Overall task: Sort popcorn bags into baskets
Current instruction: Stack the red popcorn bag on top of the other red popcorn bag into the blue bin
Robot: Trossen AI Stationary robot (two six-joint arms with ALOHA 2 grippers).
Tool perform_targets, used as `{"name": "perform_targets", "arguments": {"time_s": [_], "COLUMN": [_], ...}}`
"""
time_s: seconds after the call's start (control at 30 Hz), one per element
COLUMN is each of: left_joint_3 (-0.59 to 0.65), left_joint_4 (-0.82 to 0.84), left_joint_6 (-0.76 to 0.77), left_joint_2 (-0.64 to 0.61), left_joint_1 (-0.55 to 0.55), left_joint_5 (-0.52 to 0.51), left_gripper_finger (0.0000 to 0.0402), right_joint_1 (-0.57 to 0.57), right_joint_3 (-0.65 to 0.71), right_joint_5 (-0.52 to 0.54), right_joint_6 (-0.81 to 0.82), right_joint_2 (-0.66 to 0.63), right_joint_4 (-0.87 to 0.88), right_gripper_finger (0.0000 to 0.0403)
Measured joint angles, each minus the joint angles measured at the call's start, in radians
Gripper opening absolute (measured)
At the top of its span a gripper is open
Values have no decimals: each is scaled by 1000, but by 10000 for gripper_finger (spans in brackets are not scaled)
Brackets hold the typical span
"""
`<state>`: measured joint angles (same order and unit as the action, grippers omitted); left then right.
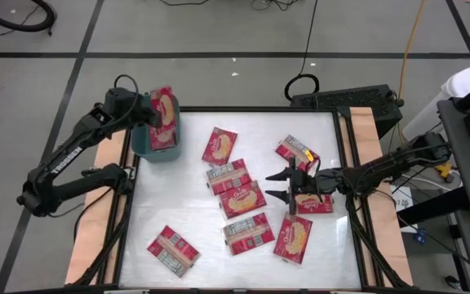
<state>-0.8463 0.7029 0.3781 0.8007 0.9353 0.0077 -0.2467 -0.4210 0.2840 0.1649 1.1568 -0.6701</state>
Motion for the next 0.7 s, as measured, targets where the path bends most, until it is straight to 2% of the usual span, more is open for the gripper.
{"name": "perform_targets", "arguments": {"time_s": [0.43,0.7], "left_joint_3": [0,0], "left_joint_4": [2,21], "left_joint_6": [-42,-7], "left_joint_2": [220,296], "left_joint_1": [53,78], "left_joint_5": [-34,-44], "left_gripper_finger": [21,21], "right_joint_1": [-5,-5], "right_joint_3": [0,0], "right_joint_5": [2,2], "right_joint_6": [27,58], "right_joint_2": [0,0], "right_joint_4": [-15,-14], "right_gripper_finger": [206,206]}}
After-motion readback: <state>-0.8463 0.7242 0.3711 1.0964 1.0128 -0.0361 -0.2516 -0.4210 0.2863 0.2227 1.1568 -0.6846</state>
